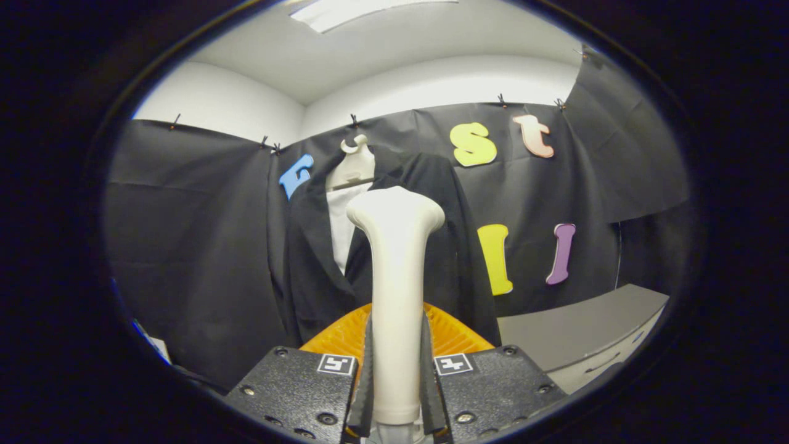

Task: Iron the clothes twice with a garment steamer, once on the left side and once on the right side.

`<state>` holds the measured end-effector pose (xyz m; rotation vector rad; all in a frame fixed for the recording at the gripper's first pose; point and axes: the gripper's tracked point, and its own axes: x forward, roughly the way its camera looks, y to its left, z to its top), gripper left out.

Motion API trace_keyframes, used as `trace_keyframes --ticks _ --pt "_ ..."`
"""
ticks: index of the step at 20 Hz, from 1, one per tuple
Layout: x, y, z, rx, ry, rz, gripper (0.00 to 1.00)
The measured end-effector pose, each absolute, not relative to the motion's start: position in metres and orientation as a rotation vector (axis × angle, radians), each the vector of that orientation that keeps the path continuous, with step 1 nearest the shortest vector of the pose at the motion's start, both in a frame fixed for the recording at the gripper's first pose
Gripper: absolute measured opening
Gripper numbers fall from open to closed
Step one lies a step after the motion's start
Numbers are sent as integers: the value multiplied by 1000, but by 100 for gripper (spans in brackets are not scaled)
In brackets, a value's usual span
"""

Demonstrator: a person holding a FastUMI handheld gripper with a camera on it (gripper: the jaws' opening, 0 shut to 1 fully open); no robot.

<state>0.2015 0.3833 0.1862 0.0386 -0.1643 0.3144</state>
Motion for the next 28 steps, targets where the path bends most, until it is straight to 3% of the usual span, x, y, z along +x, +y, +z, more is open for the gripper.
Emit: trace_keyframes --ticks 16,23,28 --pt "257 435 253 47 -328 394 33" --pt "278 413 275 22 -390 250 33" --pt "283 413 238 13 -301 224 33"
